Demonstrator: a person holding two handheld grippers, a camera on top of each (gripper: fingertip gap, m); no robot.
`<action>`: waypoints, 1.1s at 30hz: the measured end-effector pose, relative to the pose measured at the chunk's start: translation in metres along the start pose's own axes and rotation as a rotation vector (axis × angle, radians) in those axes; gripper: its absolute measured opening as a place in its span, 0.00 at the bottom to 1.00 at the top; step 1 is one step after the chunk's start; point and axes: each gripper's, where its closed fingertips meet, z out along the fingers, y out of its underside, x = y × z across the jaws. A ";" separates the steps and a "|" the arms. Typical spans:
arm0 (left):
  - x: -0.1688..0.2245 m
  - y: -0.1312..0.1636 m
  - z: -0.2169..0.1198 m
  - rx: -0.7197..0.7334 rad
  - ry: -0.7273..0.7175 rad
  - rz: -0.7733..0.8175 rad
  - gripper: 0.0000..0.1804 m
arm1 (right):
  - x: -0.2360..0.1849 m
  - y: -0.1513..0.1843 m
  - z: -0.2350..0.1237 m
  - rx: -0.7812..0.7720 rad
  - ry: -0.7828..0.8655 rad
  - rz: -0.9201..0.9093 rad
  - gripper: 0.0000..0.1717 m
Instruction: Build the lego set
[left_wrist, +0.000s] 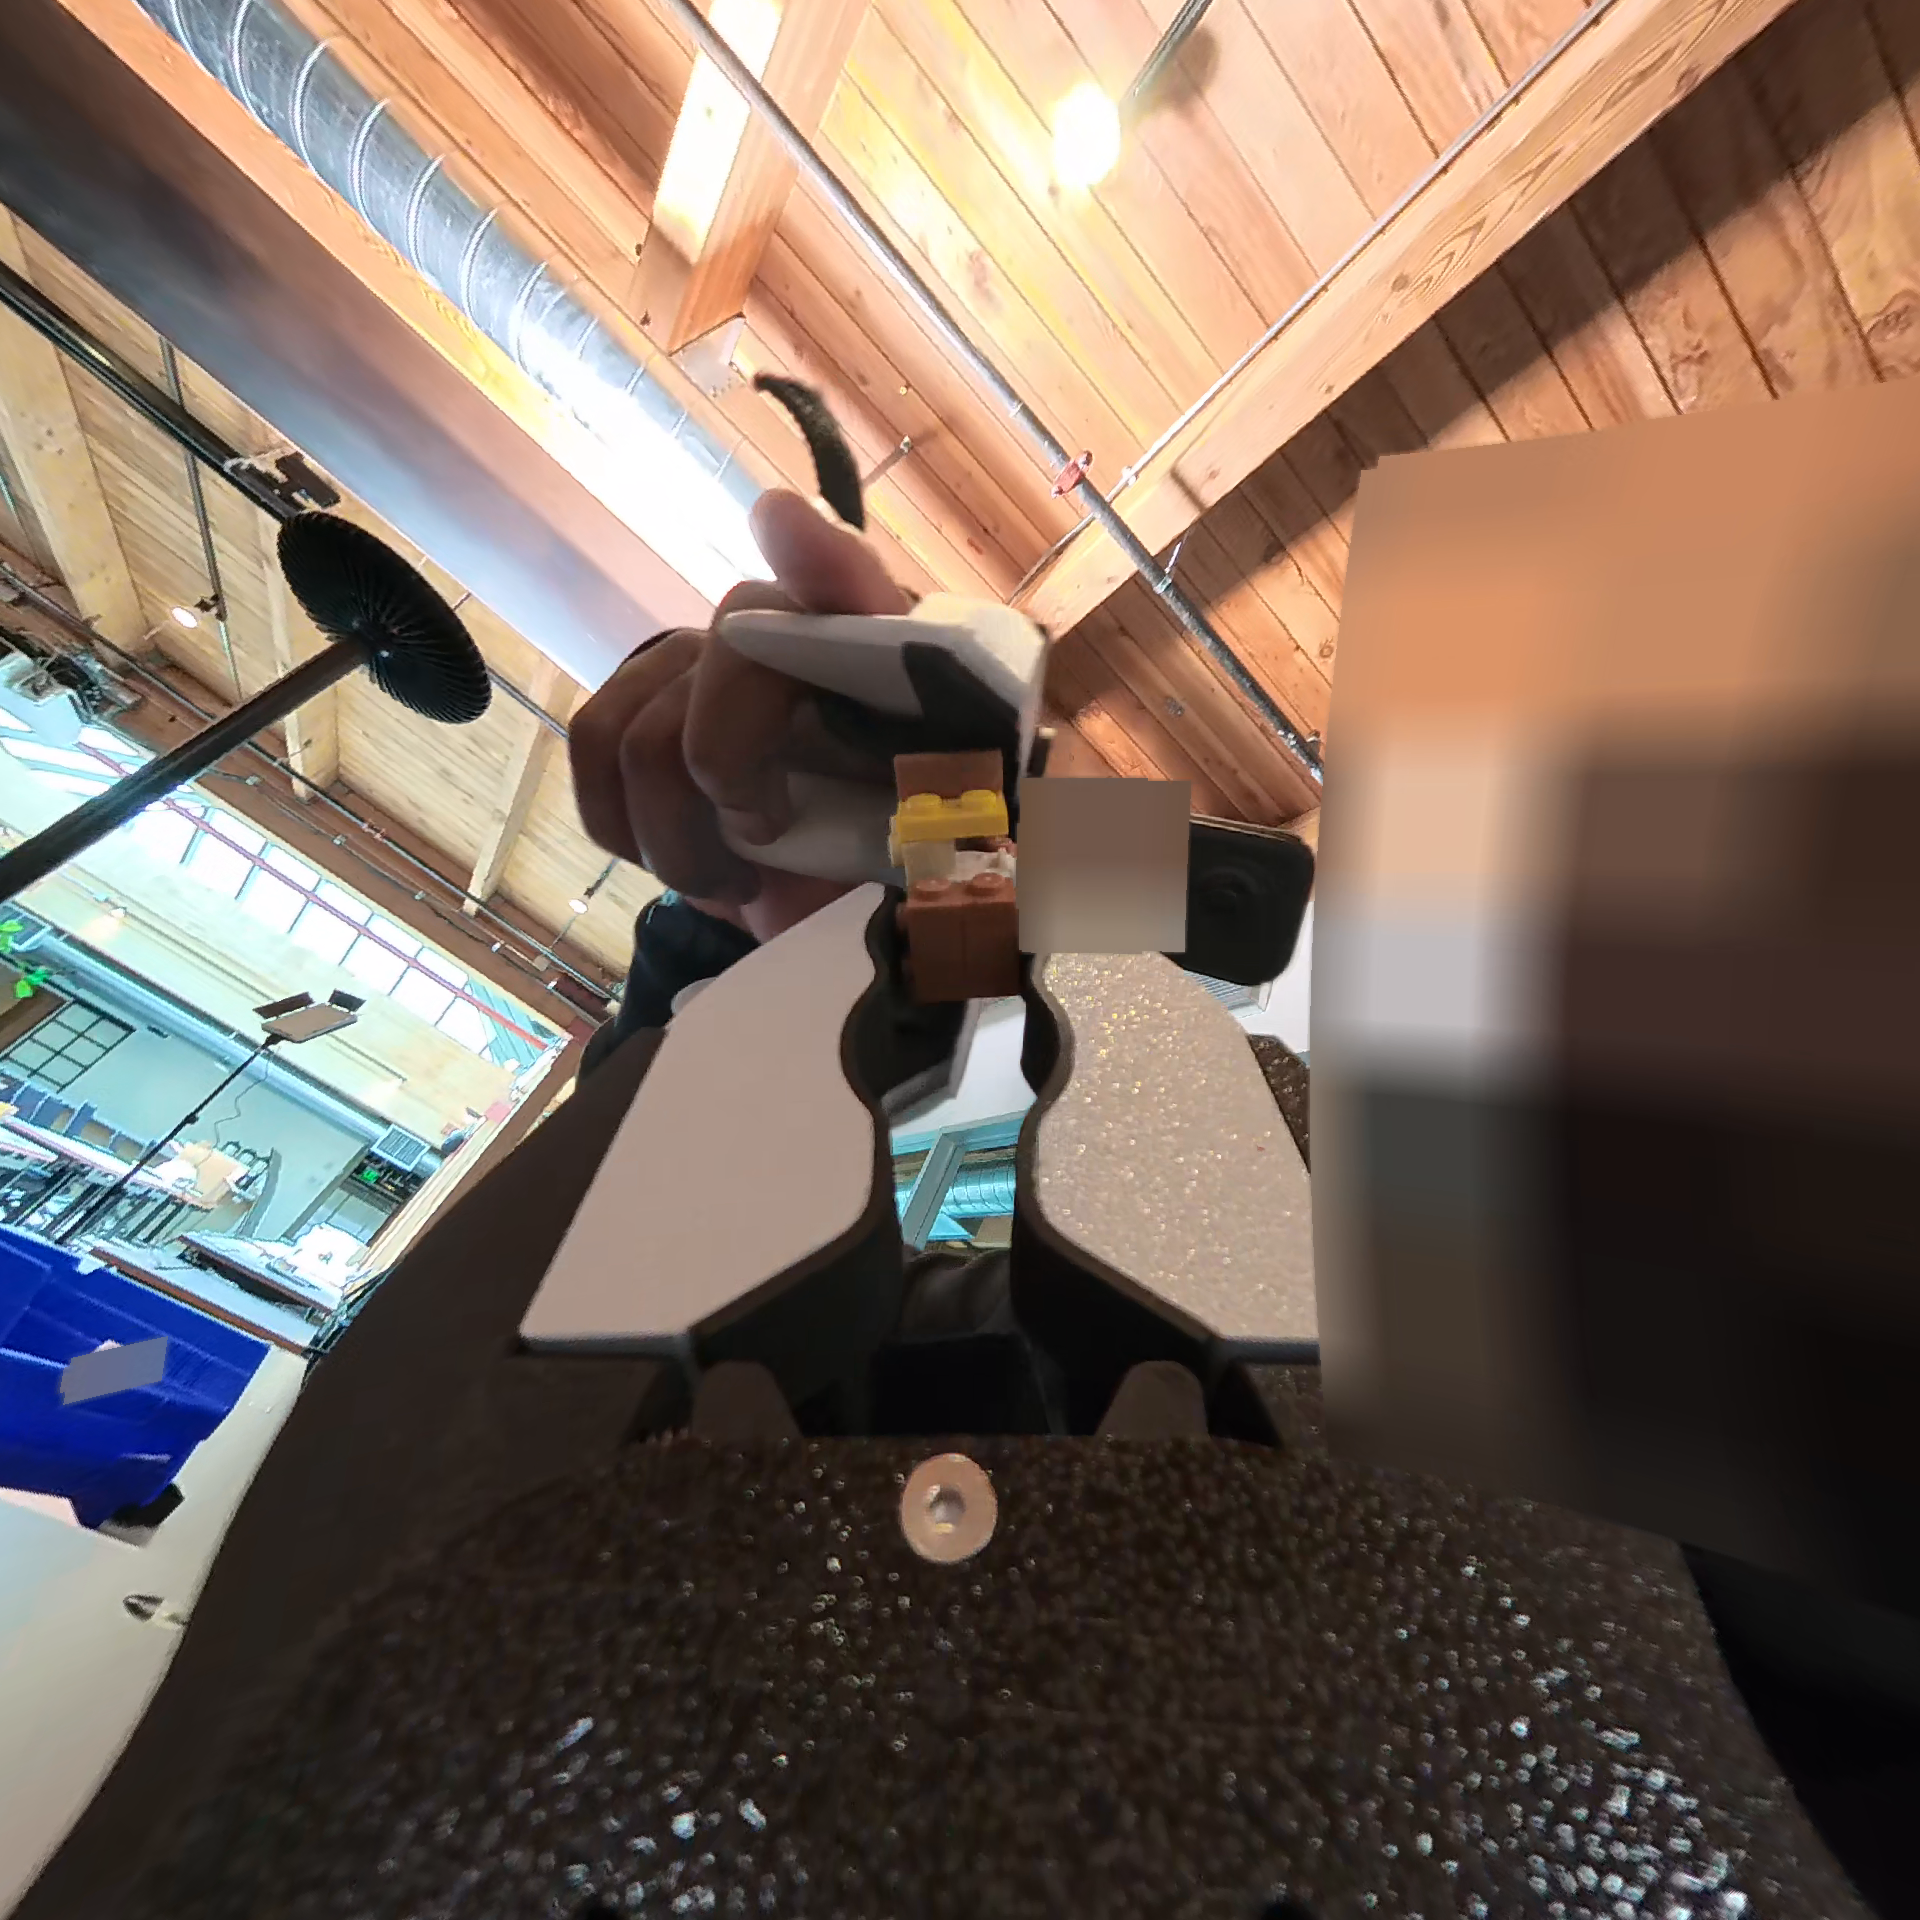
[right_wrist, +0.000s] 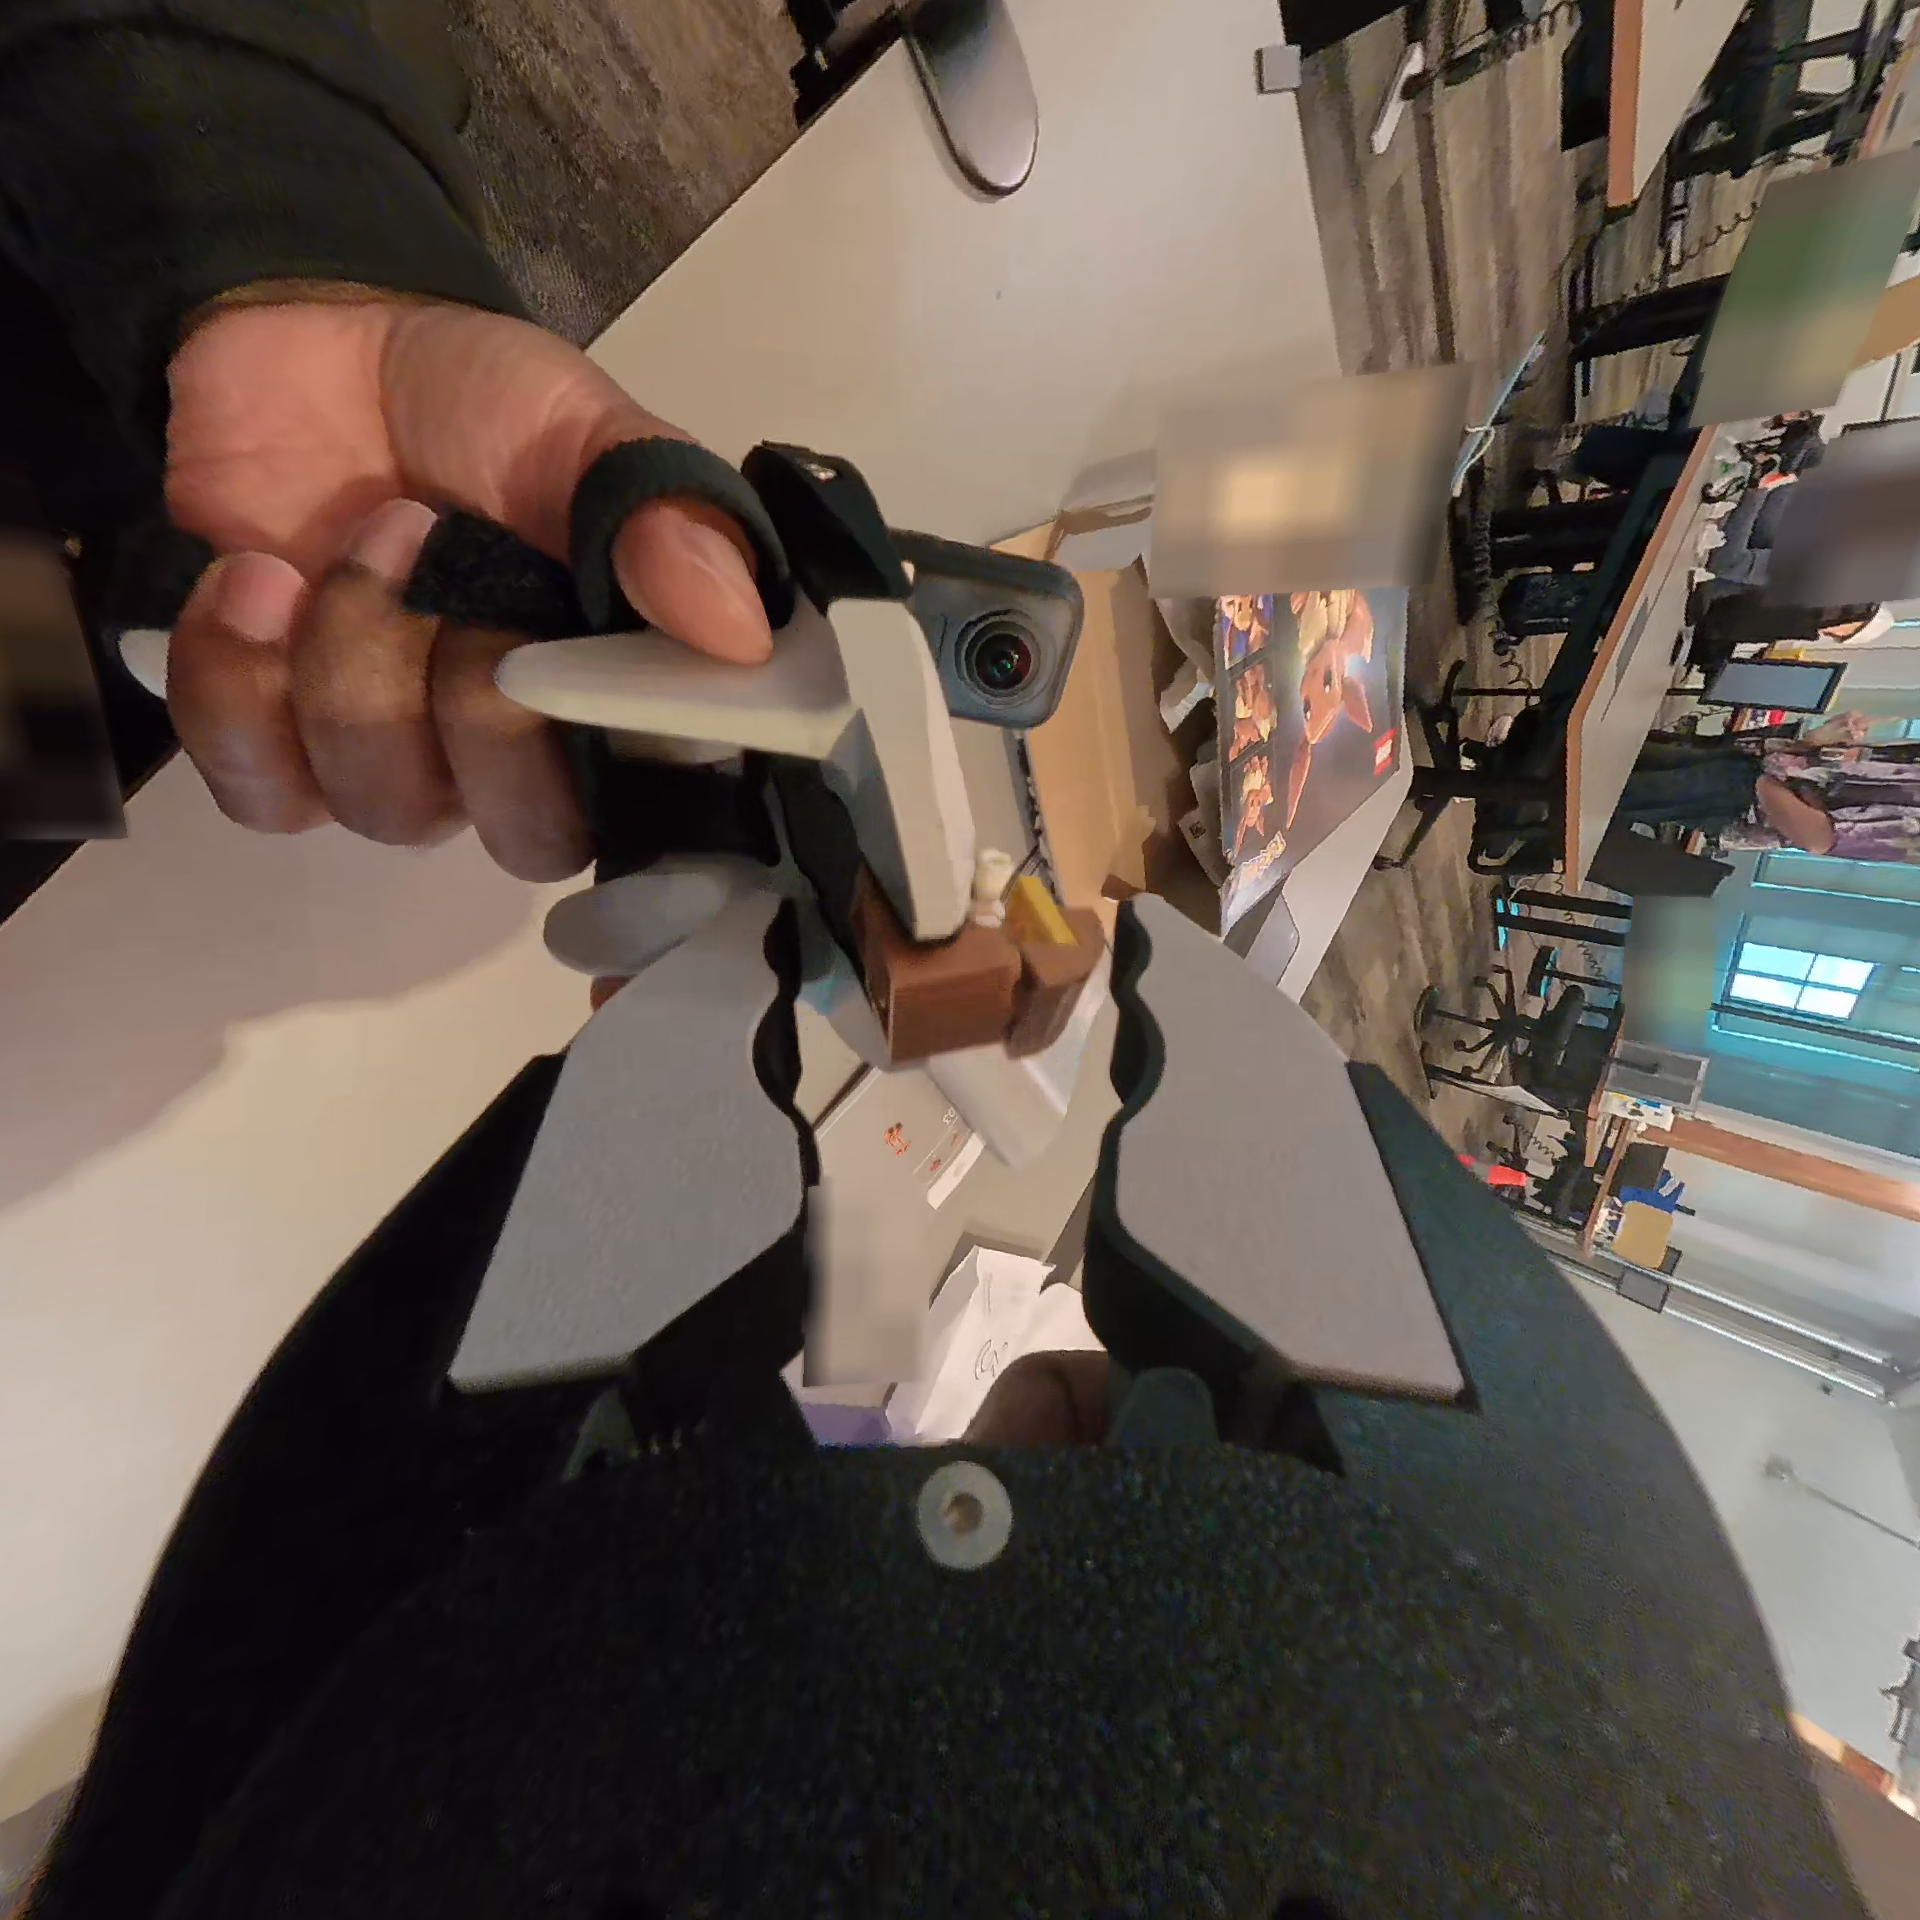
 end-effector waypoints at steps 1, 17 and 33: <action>0.002 -0.002 0.000 0.002 0.001 0.002 0.10 | 0.002 0.000 -0.002 0.009 0.003 0.014 0.34; 0.017 -0.011 0.002 0.026 0.017 -0.050 0.10 | 0.016 -0.026 -0.028 0.172 -0.037 0.189 0.35; 0.014 0.001 0.005 -0.033 -0.002 -0.046 0.10 | 0.009 -0.024 -0.033 0.200 -0.047 0.211 0.19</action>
